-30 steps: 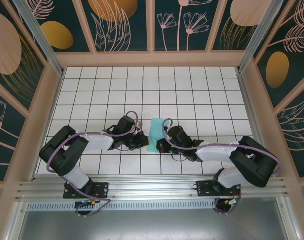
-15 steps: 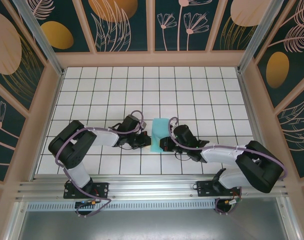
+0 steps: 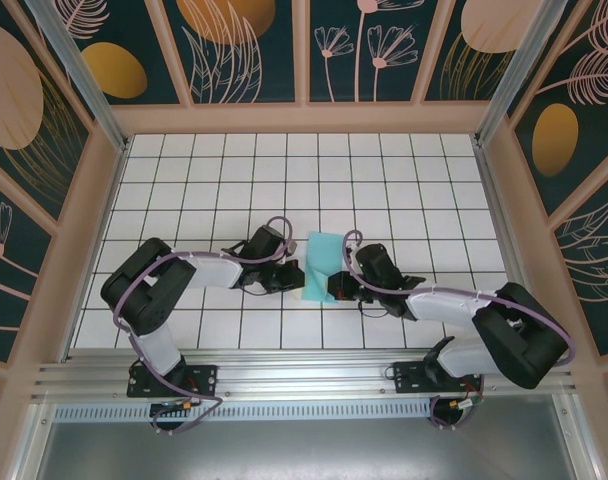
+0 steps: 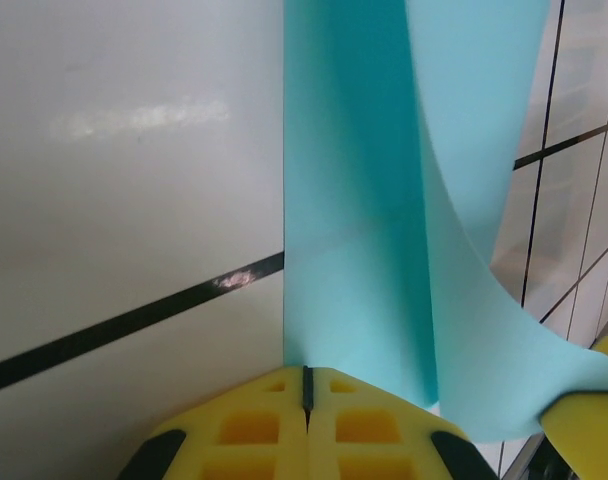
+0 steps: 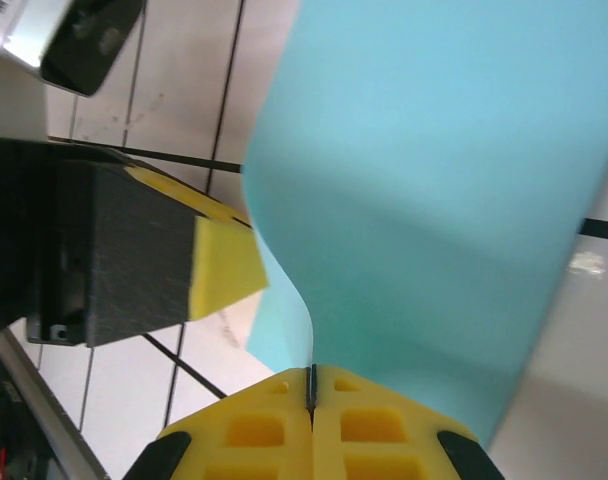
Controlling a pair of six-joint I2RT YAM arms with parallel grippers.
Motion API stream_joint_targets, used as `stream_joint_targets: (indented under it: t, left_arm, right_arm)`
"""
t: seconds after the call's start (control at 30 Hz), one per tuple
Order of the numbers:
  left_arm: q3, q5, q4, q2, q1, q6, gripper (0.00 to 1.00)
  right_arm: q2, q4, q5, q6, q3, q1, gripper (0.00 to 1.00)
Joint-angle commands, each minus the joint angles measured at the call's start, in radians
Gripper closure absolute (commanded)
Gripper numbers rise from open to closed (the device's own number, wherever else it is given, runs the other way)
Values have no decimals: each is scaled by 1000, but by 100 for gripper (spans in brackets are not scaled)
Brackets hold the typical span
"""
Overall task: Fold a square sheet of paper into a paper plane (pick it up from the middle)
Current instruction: Fold the triangle a second time at the center of the table.
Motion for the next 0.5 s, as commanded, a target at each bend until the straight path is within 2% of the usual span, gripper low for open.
stream_joint_targets:
  t: [0.0, 0.47]
  left_arm:
    - [-10, -113, -92, 43, 0, 52, 98]
    - [38, -156, -126, 64, 0, 71, 96]
  right_arm:
    - [0, -81, -43, -102, 26, -46, 100]
    - [131, -189, -168, -317, 152, -163, 100]
